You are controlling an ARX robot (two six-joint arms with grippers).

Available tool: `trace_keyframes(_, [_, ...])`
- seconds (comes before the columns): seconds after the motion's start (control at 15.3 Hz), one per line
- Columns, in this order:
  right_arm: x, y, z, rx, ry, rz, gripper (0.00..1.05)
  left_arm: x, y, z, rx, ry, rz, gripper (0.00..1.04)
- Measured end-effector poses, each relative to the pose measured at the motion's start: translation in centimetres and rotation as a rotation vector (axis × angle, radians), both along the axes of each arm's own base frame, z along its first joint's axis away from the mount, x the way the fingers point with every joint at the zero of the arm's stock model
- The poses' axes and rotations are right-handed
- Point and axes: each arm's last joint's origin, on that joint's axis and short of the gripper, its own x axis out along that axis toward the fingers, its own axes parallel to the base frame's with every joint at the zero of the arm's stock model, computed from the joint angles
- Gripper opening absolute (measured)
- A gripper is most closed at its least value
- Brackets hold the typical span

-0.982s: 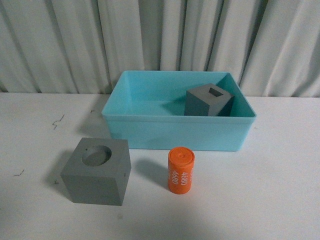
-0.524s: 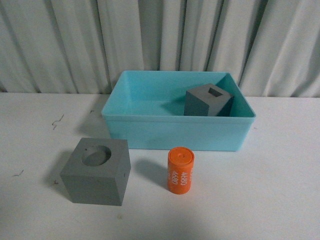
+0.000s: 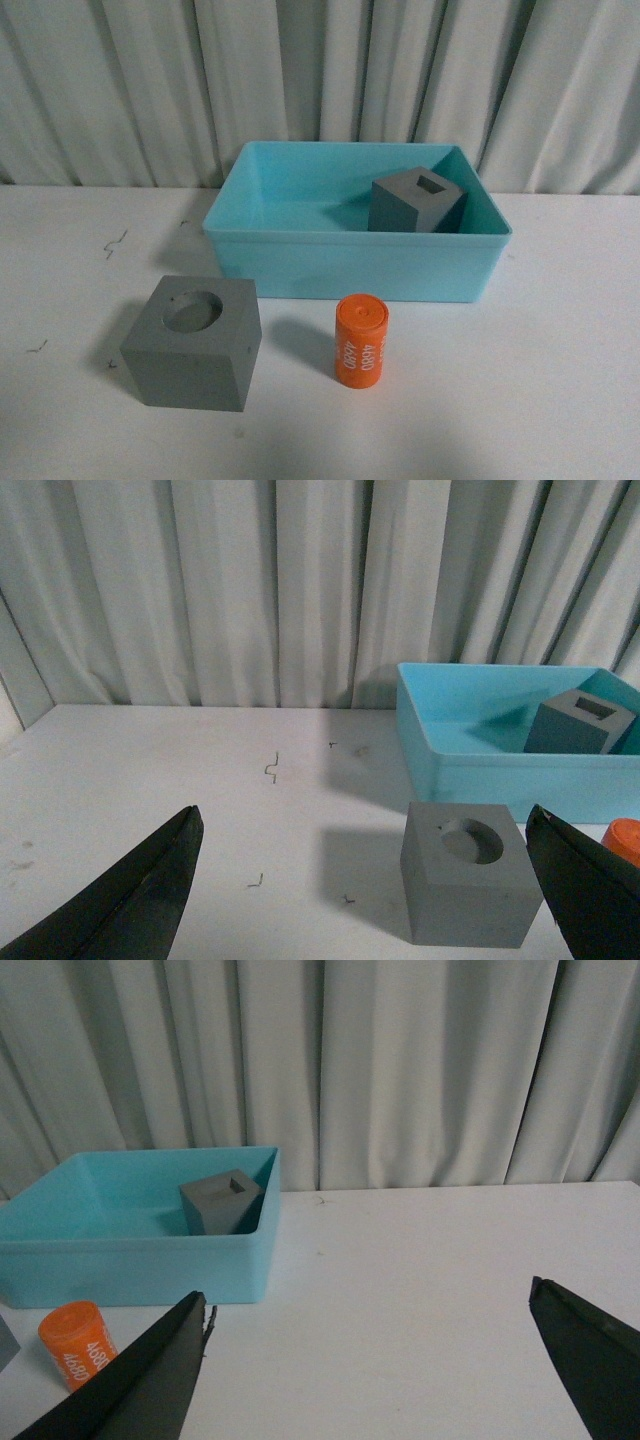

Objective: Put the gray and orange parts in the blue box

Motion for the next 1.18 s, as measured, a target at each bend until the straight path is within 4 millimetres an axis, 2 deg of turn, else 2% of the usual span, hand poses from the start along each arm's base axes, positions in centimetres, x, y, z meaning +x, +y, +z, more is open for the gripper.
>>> trace_keyframes(0.07, [0.0, 0.0, 0.0, 0.000, 0.000, 0.000, 0.99, 0.0, 0.0, 0.0, 0.000, 0.000, 0.000, 0.98])
trace_keyframes(0.33, [0.0, 0.0, 0.0, 0.000, 0.000, 0.000, 0.98, 0.0, 0.0, 0.0, 0.000, 0.000, 0.000, 0.98])
trace_keyframes(0.39, [0.0, 0.0, 0.0, 0.000, 0.000, -0.001, 0.98, -0.2, 0.0, -0.1, -0.040, 0.199, -0.034, 0.98])
trace_keyframes(0.46, [0.0, 0.0, 0.0, 0.000, -0.001, 0.001, 0.98, 0.5, -0.2, 0.6, -0.101, 0.499, -0.045, 0.98])
trace_keyframes(0.52, [0.0, 0.0, 0.0, 0.000, 0.000, 0.001, 0.98, 1.5, -0.6, 1.3, -0.132, 0.661, -0.041, 0.98])
trace_keyframes(0.59, [0.0, 0.0, 0.0, 0.000, 0.000, -0.003, 0.98, 2.4, -1.0, 1.6, -0.128, 0.708, -0.063, 0.98])
trace_keyframes(0.85, [0.0, 0.0, 0.0, 0.000, 0.001, 0.000, 0.98, 6.1, -3.1, 2.5, -0.063, 0.714, -0.117, 0.98])
trace_keyframes(1.18, [0.0, 0.0, 0.0, 0.000, 0.000, 0.000, 0.98, 12.2, -6.8, 3.8, -0.081, 0.740, -0.140, 0.98])
